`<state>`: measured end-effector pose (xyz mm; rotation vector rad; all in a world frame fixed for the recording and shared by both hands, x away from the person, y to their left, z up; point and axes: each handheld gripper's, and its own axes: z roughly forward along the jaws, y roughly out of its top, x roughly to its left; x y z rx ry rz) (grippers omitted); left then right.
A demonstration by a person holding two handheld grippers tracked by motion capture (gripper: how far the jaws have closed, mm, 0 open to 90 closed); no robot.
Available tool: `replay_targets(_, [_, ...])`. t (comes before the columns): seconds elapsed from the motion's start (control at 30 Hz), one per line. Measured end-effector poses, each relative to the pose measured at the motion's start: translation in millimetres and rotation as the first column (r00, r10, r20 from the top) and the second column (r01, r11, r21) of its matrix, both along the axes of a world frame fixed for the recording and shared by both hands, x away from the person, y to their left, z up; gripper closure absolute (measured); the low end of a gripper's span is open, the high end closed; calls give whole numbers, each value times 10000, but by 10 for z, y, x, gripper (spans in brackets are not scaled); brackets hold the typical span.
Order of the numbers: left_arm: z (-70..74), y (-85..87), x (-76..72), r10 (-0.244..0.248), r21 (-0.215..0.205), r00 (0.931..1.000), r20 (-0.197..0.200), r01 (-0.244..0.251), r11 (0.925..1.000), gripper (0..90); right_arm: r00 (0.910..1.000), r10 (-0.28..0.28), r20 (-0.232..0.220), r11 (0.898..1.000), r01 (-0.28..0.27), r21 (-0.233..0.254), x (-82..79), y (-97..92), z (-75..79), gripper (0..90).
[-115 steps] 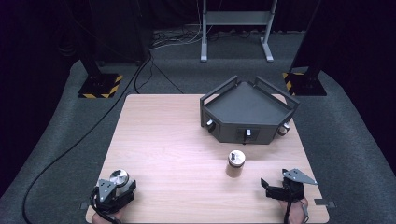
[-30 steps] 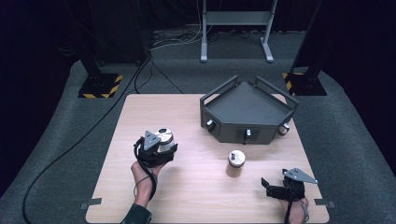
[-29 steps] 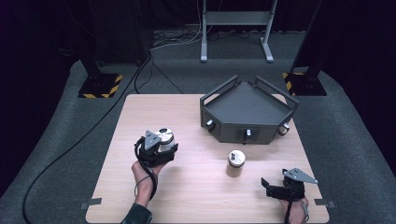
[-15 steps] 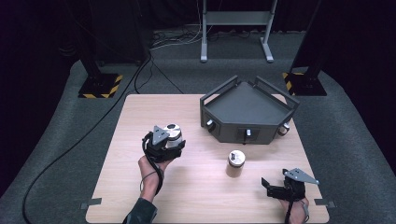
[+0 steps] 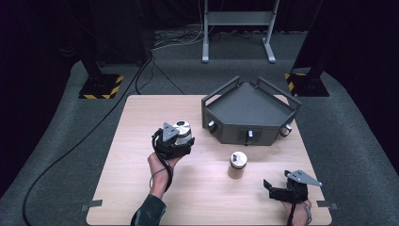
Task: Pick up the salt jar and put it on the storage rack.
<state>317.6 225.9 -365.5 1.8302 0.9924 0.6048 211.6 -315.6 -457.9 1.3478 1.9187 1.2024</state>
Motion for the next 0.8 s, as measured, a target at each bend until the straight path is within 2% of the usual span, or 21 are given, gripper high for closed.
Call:
replay_targets(0.23, [23,-101,48,-261,5,9997,40,261,9997,317,10000,31,-73,10000,-31,-17,13,0,8,5])
replay_targets(0.67, [78,-190,150,-426,-90,9991,68,426,9991,317,9999,44,-99,10000,-45,-66,19,8,13,6])
replay_targets(0.8, [102,-243,158,-342,39,9994,87,342,9994,317,10000,48,-65,9999,-49,-155,14,22,14,8])
